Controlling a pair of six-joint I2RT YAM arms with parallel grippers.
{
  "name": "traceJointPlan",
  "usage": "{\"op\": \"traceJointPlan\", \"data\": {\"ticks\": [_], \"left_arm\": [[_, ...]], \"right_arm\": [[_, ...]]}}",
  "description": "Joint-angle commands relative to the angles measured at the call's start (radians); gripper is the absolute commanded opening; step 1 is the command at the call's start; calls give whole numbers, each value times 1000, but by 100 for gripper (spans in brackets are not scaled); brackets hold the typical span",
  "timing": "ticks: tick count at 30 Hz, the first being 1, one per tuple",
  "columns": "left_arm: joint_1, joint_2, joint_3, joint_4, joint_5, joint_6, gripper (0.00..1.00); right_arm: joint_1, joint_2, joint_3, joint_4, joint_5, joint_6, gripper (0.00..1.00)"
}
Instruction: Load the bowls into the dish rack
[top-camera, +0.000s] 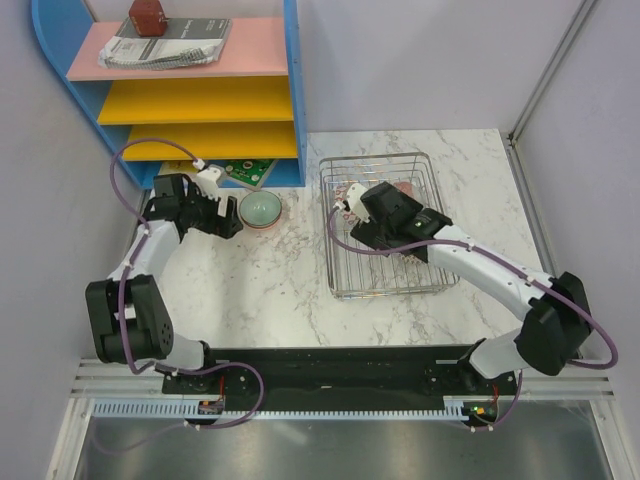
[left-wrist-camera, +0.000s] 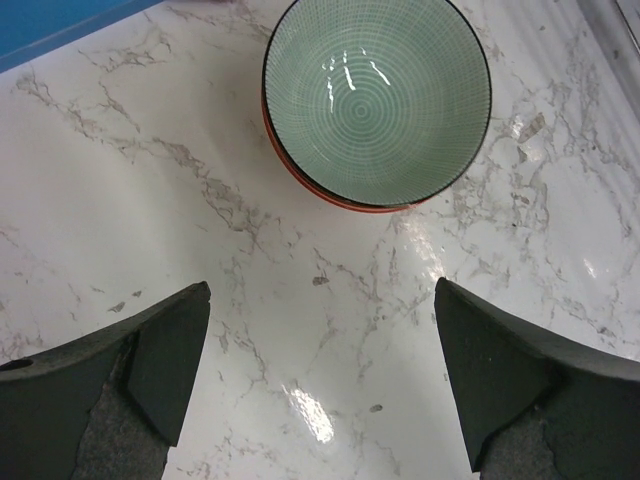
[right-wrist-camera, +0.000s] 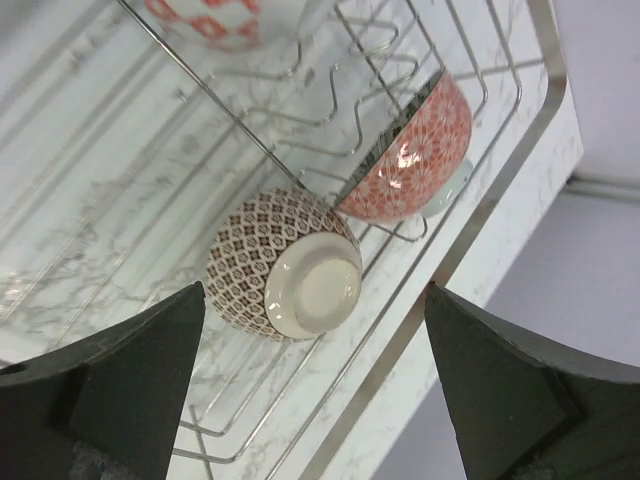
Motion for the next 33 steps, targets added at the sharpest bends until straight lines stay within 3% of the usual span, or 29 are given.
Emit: {"op": "traceJointPlan", "data": {"ticks": [1, 14, 17, 18, 20, 21, 32, 33], "left_arm": [[-13, 75, 85, 80, -25, -9, 100], [-116, 286, 236, 115, -158, -40, 100], [-116, 332, 256, 128, -190, -38, 89], [-148, 344, 261, 131, -193, -40, 81], [-156, 367, 276, 134, -206, -40, 77], [-157, 373, 279, 137, -206, -38, 68], [-193, 381, 273, 141, -221, -32, 39], [-194, 373, 270, 138, -223, -32, 30]], "right_arm": [[0, -64, 75, -56, -183, 56, 98], [0, -61, 72, -60, -209, 61, 98], [0, -64, 69, -59, -217, 64, 98], [0, -67, 66, -59, -218, 64, 98], [0, -66, 63, -59, -218, 64, 98], [-1, -63, 57, -59, -218, 64, 98], [0, -58, 54, -54, -224, 70, 98], [2, -60, 54, -56, -224, 70, 98]]}}
